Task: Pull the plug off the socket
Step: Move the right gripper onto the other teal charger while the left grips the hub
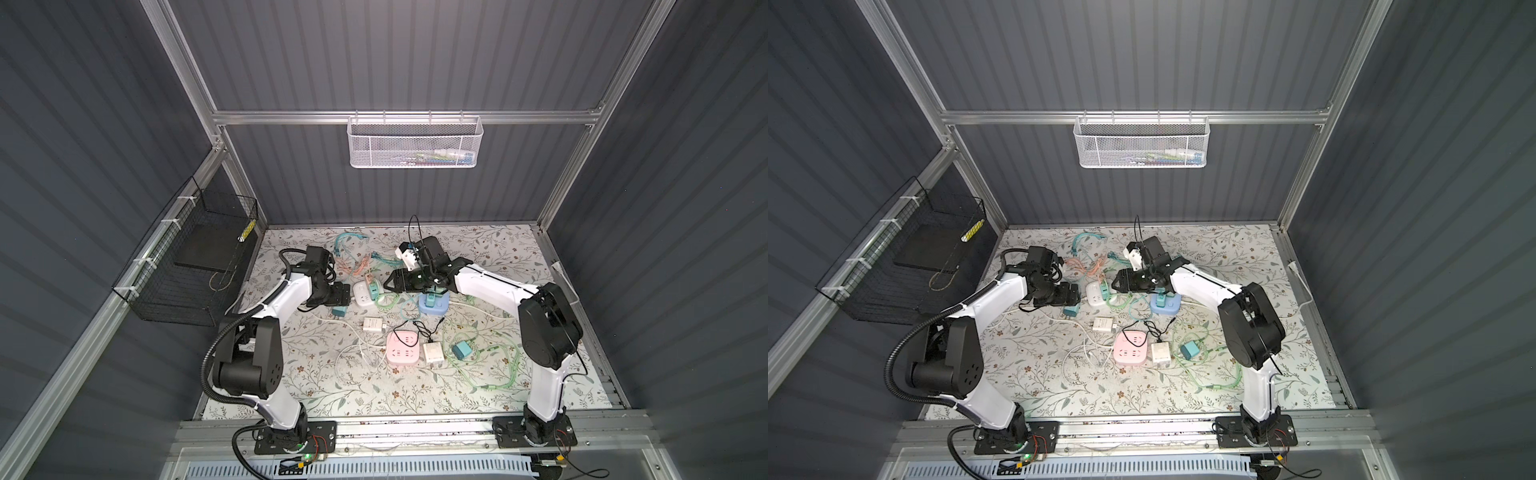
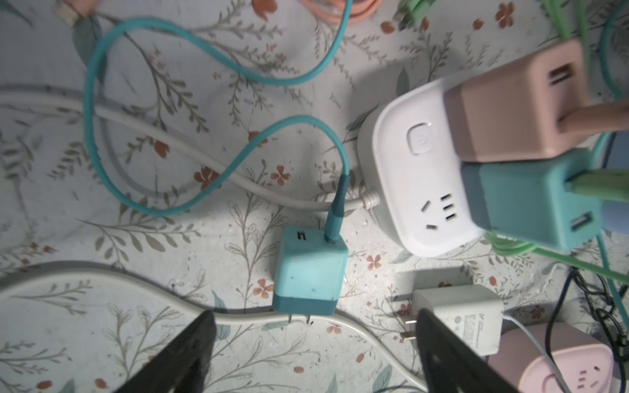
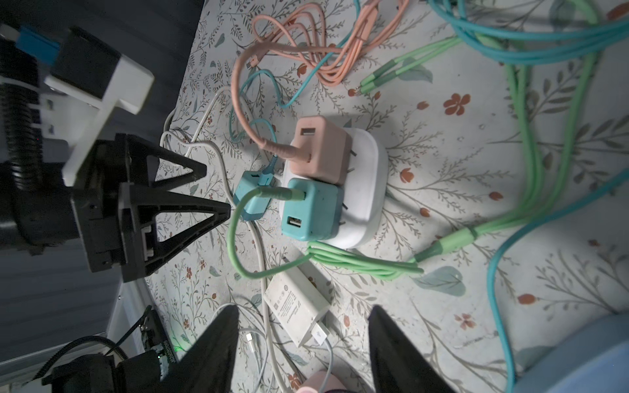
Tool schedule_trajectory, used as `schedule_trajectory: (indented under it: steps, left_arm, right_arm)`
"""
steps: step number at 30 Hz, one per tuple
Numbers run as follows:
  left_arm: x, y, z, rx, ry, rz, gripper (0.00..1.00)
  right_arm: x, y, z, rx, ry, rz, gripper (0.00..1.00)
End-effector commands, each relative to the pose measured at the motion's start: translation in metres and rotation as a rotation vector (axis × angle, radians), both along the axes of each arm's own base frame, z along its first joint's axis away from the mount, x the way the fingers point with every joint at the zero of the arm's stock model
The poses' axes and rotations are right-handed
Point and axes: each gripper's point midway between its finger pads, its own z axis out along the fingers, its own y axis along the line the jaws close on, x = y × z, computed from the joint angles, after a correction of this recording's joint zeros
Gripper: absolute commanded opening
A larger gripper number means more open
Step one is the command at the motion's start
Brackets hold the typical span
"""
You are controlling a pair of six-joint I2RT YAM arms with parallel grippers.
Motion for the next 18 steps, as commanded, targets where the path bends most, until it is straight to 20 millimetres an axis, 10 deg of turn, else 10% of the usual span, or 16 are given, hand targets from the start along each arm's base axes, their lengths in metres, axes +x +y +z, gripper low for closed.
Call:
schedule_trajectory:
  steps: [1,18]
  left_arm:
    - [0.0,-0.005,0.004,-0.036,-0.017,-0.009,1.0]
    - [0.019,-0.019,-0.015,-0.074,0.002,-0.031,1.0]
  right_arm:
    - [-0.005,0.001,0.002,-0.07,-0.063,0.007,0.62]
    - [0.003,0.027,-0.016,-0.27,-0.118,-0.012,0.65]
